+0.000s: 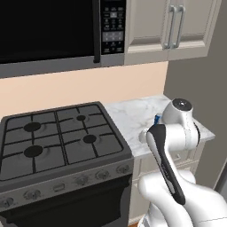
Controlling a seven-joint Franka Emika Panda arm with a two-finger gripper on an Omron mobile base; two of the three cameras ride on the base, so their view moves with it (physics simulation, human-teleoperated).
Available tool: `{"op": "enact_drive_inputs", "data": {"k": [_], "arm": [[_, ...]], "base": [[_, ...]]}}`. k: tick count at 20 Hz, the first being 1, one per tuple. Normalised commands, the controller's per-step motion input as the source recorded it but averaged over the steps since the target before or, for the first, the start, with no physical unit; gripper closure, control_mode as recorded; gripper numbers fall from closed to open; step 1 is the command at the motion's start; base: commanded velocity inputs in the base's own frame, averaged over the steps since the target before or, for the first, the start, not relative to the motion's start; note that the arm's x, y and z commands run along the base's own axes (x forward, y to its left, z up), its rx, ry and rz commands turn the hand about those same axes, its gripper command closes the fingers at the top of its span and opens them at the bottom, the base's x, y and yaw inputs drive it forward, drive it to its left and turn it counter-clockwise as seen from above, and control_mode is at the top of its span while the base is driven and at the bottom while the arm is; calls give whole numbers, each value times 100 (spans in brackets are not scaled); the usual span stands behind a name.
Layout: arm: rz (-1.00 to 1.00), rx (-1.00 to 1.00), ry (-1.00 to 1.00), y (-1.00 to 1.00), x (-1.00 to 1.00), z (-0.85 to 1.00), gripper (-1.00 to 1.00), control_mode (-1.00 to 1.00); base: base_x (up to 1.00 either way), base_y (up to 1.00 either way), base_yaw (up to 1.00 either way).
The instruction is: Four empty soda cans are scattered around the kitchen. Gather all the cans and cluster them next to the stove for recycling.
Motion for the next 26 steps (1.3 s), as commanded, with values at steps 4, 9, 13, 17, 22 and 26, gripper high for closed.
{"op": "enact_drive_inputs", "data": {"k": [4, 9, 13, 17, 22, 26], "arm": [[0, 0, 0, 0, 0, 0, 100, 100], [0, 0, 6, 0, 18, 0, 100, -100], [0, 3, 18, -1, 95, 0, 100, -100], [0, 2, 11, 0, 100, -10, 100, -100], [1, 2, 0, -16, 56, -31, 100, -100], [0, -2, -3, 0, 70, -46, 100, -100]], "base": [[0, 0, 0], [0, 0, 0], [0, 0, 0], [0, 0, 0], [0, 0, 0], [0, 0, 0]]}}
